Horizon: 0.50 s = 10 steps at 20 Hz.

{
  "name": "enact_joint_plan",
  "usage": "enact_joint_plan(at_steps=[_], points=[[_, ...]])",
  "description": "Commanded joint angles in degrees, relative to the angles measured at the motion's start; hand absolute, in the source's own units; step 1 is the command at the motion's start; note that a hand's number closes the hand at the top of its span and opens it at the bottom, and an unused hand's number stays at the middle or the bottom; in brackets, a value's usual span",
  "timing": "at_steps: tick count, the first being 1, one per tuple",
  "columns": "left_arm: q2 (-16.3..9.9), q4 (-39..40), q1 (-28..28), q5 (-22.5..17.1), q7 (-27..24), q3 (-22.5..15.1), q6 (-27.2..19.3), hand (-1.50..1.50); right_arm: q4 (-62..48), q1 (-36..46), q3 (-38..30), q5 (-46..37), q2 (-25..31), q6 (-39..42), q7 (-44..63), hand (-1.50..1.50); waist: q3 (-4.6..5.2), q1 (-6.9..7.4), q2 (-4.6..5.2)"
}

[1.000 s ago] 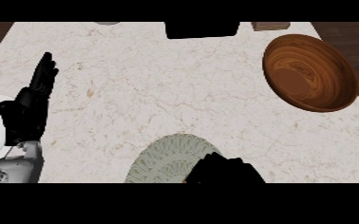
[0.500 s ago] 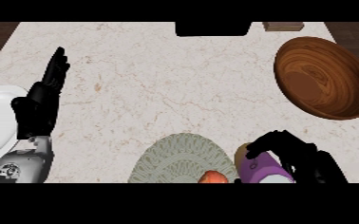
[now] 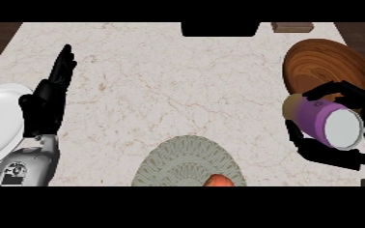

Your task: Pick the can from the placemat and place it in the bowl

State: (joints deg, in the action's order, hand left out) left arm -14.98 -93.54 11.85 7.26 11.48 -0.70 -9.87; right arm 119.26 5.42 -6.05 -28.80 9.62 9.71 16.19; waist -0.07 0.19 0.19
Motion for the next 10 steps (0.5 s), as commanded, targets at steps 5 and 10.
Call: enact_joint_plan(at_steps=[5, 10], points=[[0.78, -0.02, -0.76, 0.74, -1.43, -0.3, 0.19, 0.0, -28.84, 10.69, -12.92, -2.54, 10.38, -7.42, -19.52, 1.5, -0.05, 1.44, 0.32], [-0.16, 1.92, 1.12, -0.6, -1.99, 1.56, 1.84, 0.0, -43.44, 18.7, -12.8, -10.31, 14.91, -13.98, -22.99, 1.5, 0.01, 1.43, 0.33]])
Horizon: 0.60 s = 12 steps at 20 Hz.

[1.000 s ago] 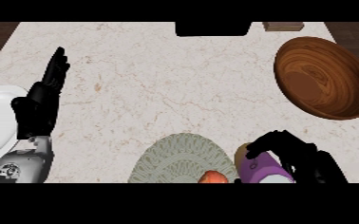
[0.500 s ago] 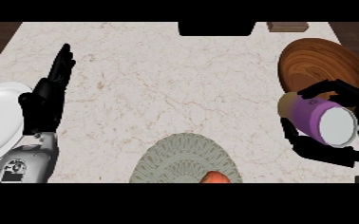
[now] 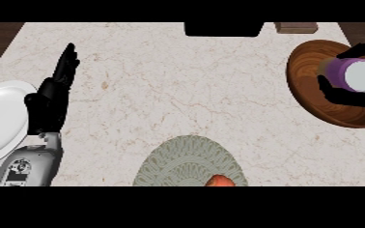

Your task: Pick the can from the placemat and place it in the bowl

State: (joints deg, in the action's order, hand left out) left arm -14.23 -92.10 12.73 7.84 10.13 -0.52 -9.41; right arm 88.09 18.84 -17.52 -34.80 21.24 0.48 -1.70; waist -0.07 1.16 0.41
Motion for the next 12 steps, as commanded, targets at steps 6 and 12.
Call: enact_joint_plan(at_steps=[6, 12], points=[[-1.28, -1.5, 1.08, -0.74, 2.36, 1.22, 2.43, 0.0, -36.44, 15.41, -1.62, -8.22, 3.44, -14.53, -12.39, 1.5, -0.03, 0.95, 0.14], [2.24, 0.55, 3.91, 1.96, 2.29, -1.33, -0.43, 0.0, -53.69, 20.62, -5.79, -0.79, 5.24, -6.75, -20.18, -1.5, -0.12, 1.01, 0.5]])
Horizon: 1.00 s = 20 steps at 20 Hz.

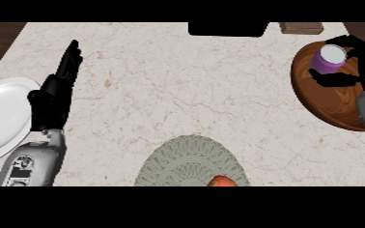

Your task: Pick the can from the placemat and place it in the bowl

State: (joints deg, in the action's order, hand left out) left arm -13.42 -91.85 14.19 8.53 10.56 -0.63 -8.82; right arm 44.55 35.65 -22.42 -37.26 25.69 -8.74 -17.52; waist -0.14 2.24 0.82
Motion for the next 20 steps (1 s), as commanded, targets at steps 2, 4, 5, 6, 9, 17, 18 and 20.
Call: enact_joint_plan(at_steps=[2, 4, 5, 6, 9, 17, 18, 20], points=[[1.34, -0.17, -0.23, 0.57, 0.07, -0.95, -0.32, 0.0, -14.34, 6.29, -3.55, 4.66, 1.51, 3.66, -8.14, -1.5, -0.06, 0.41, 0.16], [-0.36, 1.94, -0.2, 0.04, -1.97, 0.85, 0.75, 0.0, -17.92, 7.92, -3.82, 5.27, 2.66, 6.14, -11.51, -1.5, -0.04, 0.34, 0.24], [1.61, 0.39, -0.85, 1.08, -1.27, -0.92, -0.63, 0.0, -19.29, 8.7, -5.2, 6.61, 4.35, 7.7, -13.62, -1.5, -0.07, 0.41, 0.22], [-1.56, -0.16, 3.18, -0.99, 2.33, 1.77, 1.97, 0.0, -19.63, 8.47, -6.29, 8.02, 3.07, 7.46, -14.71, -1.5, -0.09, 0.16, 0.14], [1.83, 1.75, -0.81, 1.16, -2.09, -0.08, -0.89, 0.0, -22.77, 10.32, -8.79, 10.18, 5.99, 8.71, -18.21, -1.5, -0.02, -0.24, 0.07], [0.44, 4.12, 0.31, 0.52, -2.88, 2.04, 0.87, 0.0, -28.76, 8.95, -13.0, 15.27, 13.53, 18.2, -20.87, -1.5, 0.03, -1.16, -0.15], [0.37, -2.88, -3.29, 0.13, -0.62, 1.3, 1.12, 0.0, -28.99, 8.39, -13.95, 16.34, 14.92, 19.57, -21.58, -1.5, 0.0, -0.66, -0.37], [-0.32, 0.1, -0.38, -0.69, -0.44, 2.88, 1.76, 0.0, -30.08, 6.07, -14.17, 16.73, 17.77, 23.2, -22.84, -1.5, 0.01, -1.13, -0.33]])
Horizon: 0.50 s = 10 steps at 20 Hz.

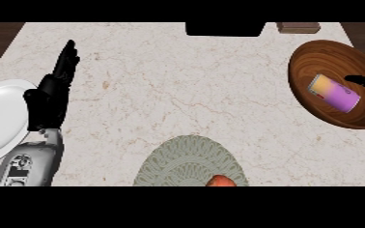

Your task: Pick the can from the placemat and place it in the bowl

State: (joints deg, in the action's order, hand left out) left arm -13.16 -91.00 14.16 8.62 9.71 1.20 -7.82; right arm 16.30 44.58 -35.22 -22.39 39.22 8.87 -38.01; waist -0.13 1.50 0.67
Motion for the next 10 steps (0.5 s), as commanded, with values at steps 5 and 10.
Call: enact_joint_plan(at_steps=[5, 10], points=[[1.63, 2.75, 0.36, 2.26, -1.65, -0.32, -1.82, 0.0, -2.24, -7.98, -3.37, 5.7, 8.42, 18.63, -7.62, -1.5, 0.02, -1.5, -0.3], [-0.04, 0.54, -2.36, -0.09, -2.63, 1.5, 0.94, 0.0, -1.06, -13.0, -2.09, 6.29, 10.14, 24.33, -12.07, -1.5, 0.03, -1.15, -0.41]])
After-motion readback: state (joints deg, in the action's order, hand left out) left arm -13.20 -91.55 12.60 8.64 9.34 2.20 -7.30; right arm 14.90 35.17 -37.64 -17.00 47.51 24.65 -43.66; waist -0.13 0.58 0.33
